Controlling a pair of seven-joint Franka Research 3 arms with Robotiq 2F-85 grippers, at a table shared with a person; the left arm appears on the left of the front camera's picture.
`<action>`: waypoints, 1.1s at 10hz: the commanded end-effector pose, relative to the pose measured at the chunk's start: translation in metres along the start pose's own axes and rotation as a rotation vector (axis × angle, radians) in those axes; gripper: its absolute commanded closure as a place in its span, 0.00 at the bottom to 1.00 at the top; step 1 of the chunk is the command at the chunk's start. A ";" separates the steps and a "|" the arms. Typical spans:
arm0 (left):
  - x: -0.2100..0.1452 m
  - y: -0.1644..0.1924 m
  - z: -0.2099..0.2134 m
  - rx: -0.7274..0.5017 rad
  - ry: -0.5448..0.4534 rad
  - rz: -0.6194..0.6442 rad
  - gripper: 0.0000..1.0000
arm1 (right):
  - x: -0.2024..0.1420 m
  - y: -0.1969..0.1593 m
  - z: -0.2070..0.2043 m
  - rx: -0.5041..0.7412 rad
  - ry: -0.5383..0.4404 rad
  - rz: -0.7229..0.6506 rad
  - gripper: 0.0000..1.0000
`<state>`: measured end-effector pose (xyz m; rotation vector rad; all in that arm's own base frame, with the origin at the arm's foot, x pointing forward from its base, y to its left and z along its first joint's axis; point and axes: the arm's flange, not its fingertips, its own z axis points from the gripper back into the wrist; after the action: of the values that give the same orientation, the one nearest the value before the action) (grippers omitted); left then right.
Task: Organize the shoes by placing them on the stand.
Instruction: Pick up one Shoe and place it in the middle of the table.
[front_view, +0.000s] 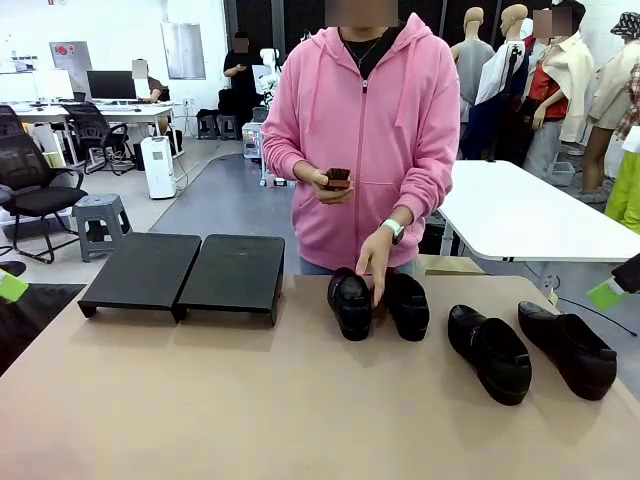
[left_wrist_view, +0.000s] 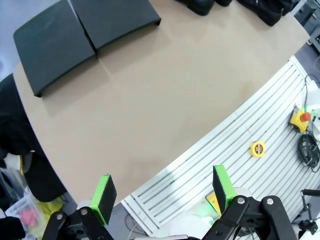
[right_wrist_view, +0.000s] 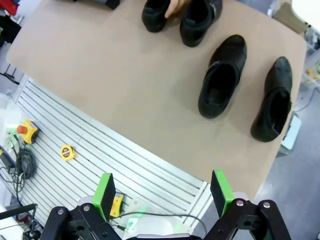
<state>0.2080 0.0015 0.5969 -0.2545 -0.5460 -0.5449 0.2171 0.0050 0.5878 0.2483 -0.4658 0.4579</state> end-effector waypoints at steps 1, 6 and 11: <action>-0.001 0.003 0.001 -0.013 -0.005 -0.002 0.00 | 0.000 0.000 0.000 0.000 0.001 0.000 0.00; -0.001 0.003 0.001 -0.013 -0.005 -0.002 0.00 | 0.085 -0.028 -0.120 -0.437 0.194 -0.170 0.00; -0.001 0.003 0.001 -0.013 -0.005 -0.002 0.00 | 0.101 -0.042 -0.141 -0.340 0.226 -0.193 0.00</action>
<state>0.2084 0.0023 0.5969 -0.2557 -0.5457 -0.5426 0.3485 0.0549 0.5064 -0.0936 -0.3261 0.2675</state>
